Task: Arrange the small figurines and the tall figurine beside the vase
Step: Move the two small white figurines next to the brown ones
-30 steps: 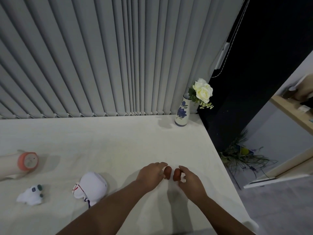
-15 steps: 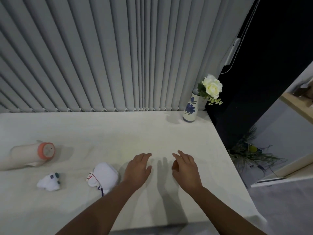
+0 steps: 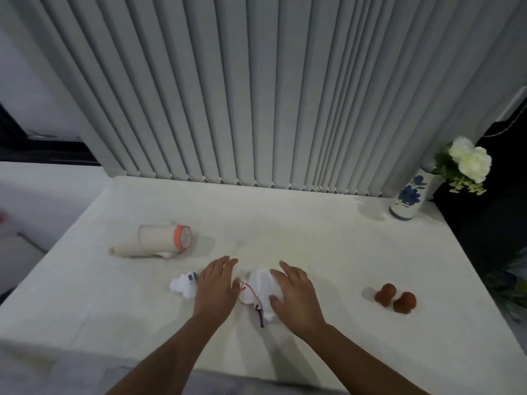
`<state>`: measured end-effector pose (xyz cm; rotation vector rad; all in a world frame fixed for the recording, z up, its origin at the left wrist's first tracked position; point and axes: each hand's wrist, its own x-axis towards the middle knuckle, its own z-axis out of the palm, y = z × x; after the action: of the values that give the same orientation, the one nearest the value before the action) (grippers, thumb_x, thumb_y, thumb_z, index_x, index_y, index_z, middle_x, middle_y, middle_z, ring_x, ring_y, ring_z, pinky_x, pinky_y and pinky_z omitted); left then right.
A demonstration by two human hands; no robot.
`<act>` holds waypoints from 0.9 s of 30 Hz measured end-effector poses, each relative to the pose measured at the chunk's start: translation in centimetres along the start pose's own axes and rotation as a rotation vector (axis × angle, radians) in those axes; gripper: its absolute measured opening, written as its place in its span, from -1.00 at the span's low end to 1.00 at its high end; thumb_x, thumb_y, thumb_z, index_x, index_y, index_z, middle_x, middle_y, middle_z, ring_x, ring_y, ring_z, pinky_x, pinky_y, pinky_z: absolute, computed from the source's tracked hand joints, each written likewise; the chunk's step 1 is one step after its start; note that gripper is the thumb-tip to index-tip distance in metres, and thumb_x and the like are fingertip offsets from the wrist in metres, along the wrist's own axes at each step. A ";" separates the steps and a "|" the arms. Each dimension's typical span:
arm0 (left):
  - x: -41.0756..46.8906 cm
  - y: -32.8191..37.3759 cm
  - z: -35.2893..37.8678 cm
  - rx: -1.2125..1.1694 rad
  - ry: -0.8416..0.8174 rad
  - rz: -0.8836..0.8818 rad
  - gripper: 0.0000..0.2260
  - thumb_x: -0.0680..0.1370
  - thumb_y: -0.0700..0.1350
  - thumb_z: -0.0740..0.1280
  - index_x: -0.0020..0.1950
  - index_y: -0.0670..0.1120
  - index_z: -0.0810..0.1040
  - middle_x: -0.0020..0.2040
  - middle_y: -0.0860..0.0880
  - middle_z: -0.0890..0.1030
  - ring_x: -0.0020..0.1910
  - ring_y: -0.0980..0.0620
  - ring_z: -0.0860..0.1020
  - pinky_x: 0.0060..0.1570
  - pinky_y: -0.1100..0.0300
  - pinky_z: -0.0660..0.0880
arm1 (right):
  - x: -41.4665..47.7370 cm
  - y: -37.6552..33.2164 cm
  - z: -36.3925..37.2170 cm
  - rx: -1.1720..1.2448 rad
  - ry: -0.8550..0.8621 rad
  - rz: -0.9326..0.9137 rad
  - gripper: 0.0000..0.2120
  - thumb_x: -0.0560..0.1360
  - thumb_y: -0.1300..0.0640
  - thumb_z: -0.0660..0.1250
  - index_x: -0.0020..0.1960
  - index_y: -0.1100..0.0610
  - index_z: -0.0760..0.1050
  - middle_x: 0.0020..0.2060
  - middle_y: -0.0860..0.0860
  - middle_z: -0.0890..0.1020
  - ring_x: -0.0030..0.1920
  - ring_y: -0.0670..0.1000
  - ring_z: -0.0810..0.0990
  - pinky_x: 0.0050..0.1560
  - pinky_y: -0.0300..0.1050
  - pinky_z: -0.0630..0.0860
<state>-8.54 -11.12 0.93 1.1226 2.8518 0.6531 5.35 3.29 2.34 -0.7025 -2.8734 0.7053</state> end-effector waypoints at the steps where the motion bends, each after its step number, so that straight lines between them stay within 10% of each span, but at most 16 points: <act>1: -0.3 -1.5 -0.4 0.012 0.008 -0.019 -0.64 0.49 -0.01 0.19 0.24 -0.08 0.48 0.23 -0.10 0.57 0.22 -0.13 0.51 0.19 -0.05 0.47 | 0.2 -1.3 1.0 0.000 0.006 -0.007 -0.50 0.54 -0.06 0.21 0.45 -0.05 0.24 0.53 -0.06 0.16 0.49 0.05 0.13 0.49 -0.03 0.11; 8: -3.0 -10.0 -2.4 0.060 -0.031 -0.096 -0.62 0.44 -0.12 0.40 0.24 -0.05 0.46 0.28 -0.13 0.52 0.24 -0.17 0.48 0.21 -0.08 0.45 | 0.7 -7.7 8.4 -0.121 0.014 0.038 -0.40 0.24 -0.04 0.50 0.26 -0.02 0.49 0.38 0.08 0.45 0.33 0.21 0.46 0.40 0.16 0.28; 15: -3.9 -15.4 -3.0 0.067 -0.120 0.063 -0.60 0.42 0.19 0.21 0.18 0.03 0.42 0.18 -0.06 0.55 0.17 -0.10 0.49 0.15 0.02 0.49 | 1.7 -8.8 11.2 -0.234 0.071 0.126 -0.32 0.19 0.06 0.51 0.30 0.07 0.47 0.41 0.17 0.41 0.38 0.25 0.24 0.41 0.20 -0.06; 27: -0.5 -15.4 -1.7 -0.085 -0.240 0.172 -0.56 0.44 -0.01 0.38 0.27 0.01 0.35 0.25 -0.08 0.46 0.16 -0.11 0.50 0.09 0.08 0.51 | 2.9 -5.8 10.0 -0.363 0.197 0.166 -0.53 0.32 0.03 0.32 0.22 0.06 0.55 0.32 0.13 0.51 0.36 0.20 0.25 0.42 0.20 -0.06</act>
<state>-18.45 -22.20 -3.50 1.3422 2.5259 0.5931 -1.63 -4.15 -3.92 -0.9997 -2.8054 0.1132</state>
